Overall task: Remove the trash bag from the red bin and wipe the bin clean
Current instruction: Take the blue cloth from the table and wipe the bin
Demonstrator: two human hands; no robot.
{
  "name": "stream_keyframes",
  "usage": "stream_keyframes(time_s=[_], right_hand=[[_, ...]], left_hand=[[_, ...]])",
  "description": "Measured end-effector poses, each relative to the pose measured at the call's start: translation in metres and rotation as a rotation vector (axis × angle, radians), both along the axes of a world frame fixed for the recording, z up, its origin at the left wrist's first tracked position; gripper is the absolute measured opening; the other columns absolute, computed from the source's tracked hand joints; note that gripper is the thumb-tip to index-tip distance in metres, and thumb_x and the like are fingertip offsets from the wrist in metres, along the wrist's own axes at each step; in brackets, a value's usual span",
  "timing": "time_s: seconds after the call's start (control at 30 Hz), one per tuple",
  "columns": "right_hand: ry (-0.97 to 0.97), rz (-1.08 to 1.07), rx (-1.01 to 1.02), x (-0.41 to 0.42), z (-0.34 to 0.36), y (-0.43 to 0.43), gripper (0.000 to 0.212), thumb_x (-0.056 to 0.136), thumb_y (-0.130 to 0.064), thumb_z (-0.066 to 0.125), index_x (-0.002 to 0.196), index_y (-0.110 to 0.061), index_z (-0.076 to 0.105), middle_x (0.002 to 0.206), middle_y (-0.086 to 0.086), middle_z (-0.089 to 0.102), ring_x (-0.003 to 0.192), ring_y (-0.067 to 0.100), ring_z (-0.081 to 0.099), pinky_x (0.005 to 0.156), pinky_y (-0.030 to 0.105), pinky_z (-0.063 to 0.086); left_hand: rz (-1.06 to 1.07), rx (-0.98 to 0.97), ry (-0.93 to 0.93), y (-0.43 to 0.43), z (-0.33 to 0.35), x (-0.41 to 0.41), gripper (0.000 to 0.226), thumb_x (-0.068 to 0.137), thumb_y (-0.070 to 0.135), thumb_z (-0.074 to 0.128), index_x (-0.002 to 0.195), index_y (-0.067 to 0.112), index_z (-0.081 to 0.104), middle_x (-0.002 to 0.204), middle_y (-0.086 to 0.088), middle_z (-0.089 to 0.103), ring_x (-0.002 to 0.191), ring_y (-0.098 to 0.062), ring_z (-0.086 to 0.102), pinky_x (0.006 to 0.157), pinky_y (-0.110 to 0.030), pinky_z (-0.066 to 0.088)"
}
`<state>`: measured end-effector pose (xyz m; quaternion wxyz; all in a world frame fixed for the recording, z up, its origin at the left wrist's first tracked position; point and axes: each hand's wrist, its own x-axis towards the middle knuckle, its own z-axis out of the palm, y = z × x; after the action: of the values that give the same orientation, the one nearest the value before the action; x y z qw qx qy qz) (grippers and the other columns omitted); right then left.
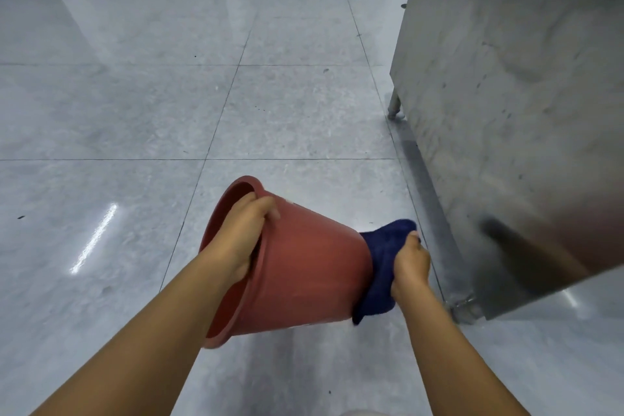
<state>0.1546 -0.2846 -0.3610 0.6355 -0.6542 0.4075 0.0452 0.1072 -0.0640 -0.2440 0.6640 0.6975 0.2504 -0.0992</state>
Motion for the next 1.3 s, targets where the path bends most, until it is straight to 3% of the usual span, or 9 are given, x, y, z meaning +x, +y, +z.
stream_keyframes(time_s=[0.1, 0.3, 0.43, 0.57, 0.67, 0.9, 1.0, 1.1, 1.3], right_hand=[[-0.217, -0.044, 0.076, 0.006, 0.047, -0.008, 0.049, 0.099, -0.038, 0.038, 0.130, -0.002, 0.051, 0.131, 0.021, 0.057, 0.119, 0.038, 0.056, 0.080, 0.034, 0.043], [-0.401, 0.308, 0.026, 0.011, 0.127, 0.067, 0.055, 0.097, -0.047, 0.032, 0.118, -0.003, 0.059, 0.118, 0.021, 0.064, 0.108, 0.039, 0.061, 0.088, 0.035, 0.048], [-0.374, 0.402, 0.036, 0.000, 0.125, 0.129, 0.056, 0.097, -0.050, 0.023, 0.116, -0.012, 0.060, 0.105, 0.008, 0.067, 0.097, 0.027, 0.062, 0.092, 0.042, 0.049], [-0.399, 0.518, 0.027, -0.004, 0.111, 0.146, 0.061, 0.094, -0.056, 0.019, 0.125, -0.017, 0.055, 0.118, 0.003, 0.065, 0.120, 0.027, 0.054, 0.110, 0.048, 0.033], [-0.498, 0.572, 0.011, -0.003, 0.099, 0.141, 0.053, 0.095, -0.054, 0.022, 0.130, -0.025, 0.050, 0.116, -0.012, 0.055, 0.122, 0.019, 0.051, 0.104, 0.035, 0.037], [-0.555, 0.685, -0.328, 0.008, 0.060, 0.122, 0.048, 0.096, -0.049, 0.022, 0.118, -0.021, 0.054, 0.120, -0.001, 0.063, 0.109, 0.019, 0.058, 0.093, 0.038, 0.046], [-0.468, 0.695, -0.367, 0.012, 0.038, 0.110, 0.049, 0.096, -0.050, 0.021, 0.119, -0.020, 0.054, 0.122, 0.000, 0.062, 0.109, 0.021, 0.058, 0.092, 0.038, 0.047], [-0.375, 0.645, -0.365, 0.015, 0.017, 0.098, 0.048, 0.097, -0.046, 0.025, 0.118, -0.017, 0.056, 0.119, 0.003, 0.063, 0.108, 0.023, 0.058, 0.094, 0.040, 0.047], [-0.184, 0.518, -0.344, 0.024, -0.012, 0.083, 0.051, 0.099, -0.044, 0.023, 0.118, -0.011, 0.057, 0.119, 0.009, 0.064, 0.109, 0.027, 0.059, 0.093, 0.038, 0.045]], left_hand=[[0.008, 0.070, -0.032, -0.003, 0.006, 0.004, 0.030, 0.063, 0.003, 0.042, 0.043, 0.023, 0.050, 0.040, 0.013, 0.050, 0.043, -0.009, 0.047, 0.041, -0.024, 0.039], [-0.091, 0.368, -0.203, -0.018, 0.009, 0.012, 0.036, 0.071, 0.001, 0.043, 0.090, 0.025, 0.061, 0.074, 0.006, 0.065, 0.064, -0.011, 0.059, 0.050, -0.023, 0.043], [-0.179, 0.521, -0.289, -0.021, 0.001, 0.010, 0.012, 0.081, -0.003, 0.046, 0.090, 0.001, 0.052, 0.078, -0.009, 0.061, 0.068, -0.020, 0.054, 0.052, -0.021, 0.041], [-0.261, 0.512, -0.272, -0.013, -0.005, 0.006, 0.021, 0.084, 0.001, 0.050, 0.105, -0.001, 0.055, 0.096, -0.017, 0.068, 0.089, -0.032, 0.063, 0.075, -0.042, 0.052], [-0.300, 0.513, -0.278, -0.009, -0.007, 0.006, 0.023, 0.081, -0.002, 0.051, 0.103, 0.004, 0.056, 0.094, -0.015, 0.068, 0.087, -0.030, 0.063, 0.074, -0.041, 0.053], [-0.374, 0.354, -0.112, 0.003, -0.015, -0.002, 0.050, 0.048, 0.000, 0.048, 0.084, 0.031, 0.062, 0.063, 0.003, 0.059, 0.059, -0.014, 0.053, 0.049, -0.025, 0.041], [-0.399, 0.264, 0.023, 0.008, -0.016, -0.001, 0.079, 0.033, 0.001, 0.054, 0.097, 0.047, 0.058, 0.078, -0.001, 0.061, 0.074, -0.023, 0.058, 0.052, -0.029, 0.045], [-0.438, 0.228, 0.062, 0.017, -0.017, -0.001, 0.115, 0.031, 0.002, 0.057, 0.122, 0.068, 0.032, 0.103, -0.003, 0.061, 0.092, -0.028, 0.059, 0.058, -0.028, 0.050], [-0.484, 0.166, 0.038, 0.019, -0.016, -0.008, 0.119, 0.038, -0.001, 0.061, 0.123, 0.073, 0.027, 0.120, 0.002, 0.060, 0.101, -0.021, 0.058, 0.064, -0.024, 0.052]])
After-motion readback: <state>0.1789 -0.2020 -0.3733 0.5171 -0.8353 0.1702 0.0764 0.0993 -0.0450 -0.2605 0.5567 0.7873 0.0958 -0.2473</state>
